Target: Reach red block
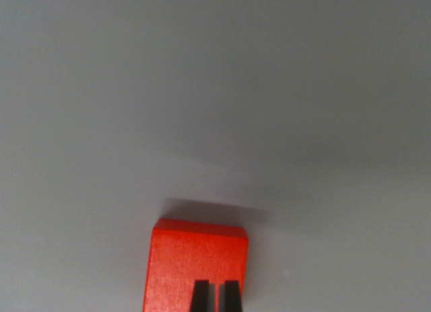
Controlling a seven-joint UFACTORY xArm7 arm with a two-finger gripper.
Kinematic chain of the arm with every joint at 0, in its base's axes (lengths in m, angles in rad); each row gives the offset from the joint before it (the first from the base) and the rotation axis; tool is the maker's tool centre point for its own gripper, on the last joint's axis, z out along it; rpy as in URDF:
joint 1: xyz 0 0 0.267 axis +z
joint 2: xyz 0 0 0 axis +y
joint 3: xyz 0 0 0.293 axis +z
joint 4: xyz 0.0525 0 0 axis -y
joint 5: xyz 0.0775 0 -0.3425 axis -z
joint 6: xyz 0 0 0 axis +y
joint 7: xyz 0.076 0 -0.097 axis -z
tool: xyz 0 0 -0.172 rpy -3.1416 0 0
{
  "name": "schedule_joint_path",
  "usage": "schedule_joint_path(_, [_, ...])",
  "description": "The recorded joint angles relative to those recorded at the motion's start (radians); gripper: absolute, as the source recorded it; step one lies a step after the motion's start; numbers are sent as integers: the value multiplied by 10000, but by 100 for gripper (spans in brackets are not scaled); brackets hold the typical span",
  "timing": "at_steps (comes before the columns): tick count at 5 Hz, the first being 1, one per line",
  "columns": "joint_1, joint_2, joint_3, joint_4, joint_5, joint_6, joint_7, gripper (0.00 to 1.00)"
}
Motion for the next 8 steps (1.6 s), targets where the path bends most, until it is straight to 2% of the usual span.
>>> schedule_joint_path(1, [13,156,4,-164,-6,-318,10,0])
schedule_joint_path(2, [13,156,4,-164,-6,-318,10,0])
schedule_joint_path(3, [24,285,8,-300,-12,-580,18,0])
schedule_joint_path(4, [24,285,8,-300,-12,-580,18,0])
schedule_joint_path(5, [34,397,11,-417,-16,-807,25,0])
schedule_joint_path(8, [41,480,13,-504,-20,-976,31,0])
